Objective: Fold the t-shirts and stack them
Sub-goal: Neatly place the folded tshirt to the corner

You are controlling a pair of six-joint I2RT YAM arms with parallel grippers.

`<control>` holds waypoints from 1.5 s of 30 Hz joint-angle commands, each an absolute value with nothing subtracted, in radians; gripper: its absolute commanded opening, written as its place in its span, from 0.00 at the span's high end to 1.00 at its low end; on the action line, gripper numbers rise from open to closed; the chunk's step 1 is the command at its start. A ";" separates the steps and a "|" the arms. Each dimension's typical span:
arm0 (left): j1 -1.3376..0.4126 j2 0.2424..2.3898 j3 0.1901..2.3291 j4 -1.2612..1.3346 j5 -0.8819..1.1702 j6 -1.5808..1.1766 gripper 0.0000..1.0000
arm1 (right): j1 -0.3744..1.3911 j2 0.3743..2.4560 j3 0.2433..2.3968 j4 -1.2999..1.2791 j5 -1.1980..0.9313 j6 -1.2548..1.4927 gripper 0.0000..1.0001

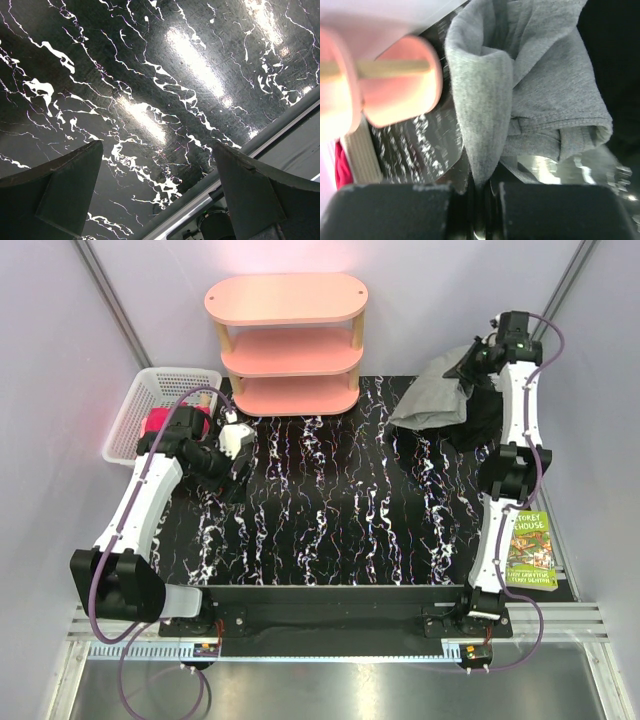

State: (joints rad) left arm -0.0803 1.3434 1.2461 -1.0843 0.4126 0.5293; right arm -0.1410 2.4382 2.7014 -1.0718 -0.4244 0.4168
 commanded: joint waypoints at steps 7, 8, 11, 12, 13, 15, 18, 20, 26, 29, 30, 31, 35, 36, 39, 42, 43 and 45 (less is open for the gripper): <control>-0.075 1.342 1.295 -1.103 0.442 0.519 0.01 | -0.333 2.411 2.718 -1.051 -0.413 0.480 1.00; -0.075 1.344 1.296 -1.104 0.443 0.518 0.01 | -0.339 2.416 2.718 -1.052 -0.417 0.482 1.00; -0.075 1.351 1.302 -1.108 0.449 0.514 0.01 | -0.356 2.434 2.695 -1.052 -0.414 0.491 1.00; -0.075 1.351 1.305 -1.108 0.451 0.511 0.01 | -0.359 2.441 2.688 -1.055 -0.411 0.495 1.00; -0.075 1.354 1.307 -1.106 0.453 0.509 0.01 | -0.360 2.447 2.681 -1.063 -0.402 0.497 0.97; -0.075 1.355 1.309 -1.108 0.454 0.508 0.01 | -0.360 2.451 2.677 -1.084 -0.362 0.495 0.52; -0.075 1.356 1.313 -1.108 0.454 0.509 0.01 | -0.361 2.441 2.675 -1.141 -0.255 0.488 0.00; -0.075 1.359 1.318 -1.108 0.454 0.508 0.01 | -0.360 2.419 2.668 -1.175 -0.163 0.483 0.00; -0.075 1.355 1.302 -1.108 0.462 0.506 0.01 | -0.359 2.309 2.680 -1.218 0.038 0.495 0.00; -0.075 1.342 1.287 -1.108 0.460 0.509 0.01 | -0.357 2.255 2.707 -1.215 0.031 0.506 0.00; -0.075 1.341 1.285 -1.106 0.459 0.508 0.01 | -0.356 2.238 2.711 -1.215 0.025 0.509 0.00; -0.075 1.339 1.281 -1.108 0.457 0.508 0.01 | -0.354 2.229 2.711 -1.216 0.015 0.512 0.00; -0.075 1.330 1.284 -1.108 0.454 0.508 0.01 | -0.341 2.198 2.634 -1.178 -0.116 0.549 0.00; -0.075 1.328 1.285 -1.108 0.454 0.506 0.01 | -0.341 2.197 2.608 -1.137 -0.165 0.561 0.00; -0.075 1.328 1.287 -1.106 0.453 0.502 0.01 | -0.339 2.236 2.519 -1.063 -0.325 0.614 0.00; -0.075 1.318 1.276 -1.106 0.446 0.503 0.01 | -0.336 2.337 2.529 -1.055 -0.400 0.627 0.00; -0.075 1.315 1.267 -1.104 0.437 0.503 0.01 | -0.336 2.362 2.536 -1.055 -0.429 0.626 0.00; -0.075 1.304 1.259 -1.101 0.430 0.506 0.01 | -0.336 2.432 2.540 -1.055 -0.445 0.627 0.00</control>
State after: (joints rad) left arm -0.0803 1.3506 1.2716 -1.1110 0.4229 0.5114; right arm -0.3424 2.2871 2.5515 -1.0756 -0.3191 0.5980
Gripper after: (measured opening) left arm 0.987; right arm 0.994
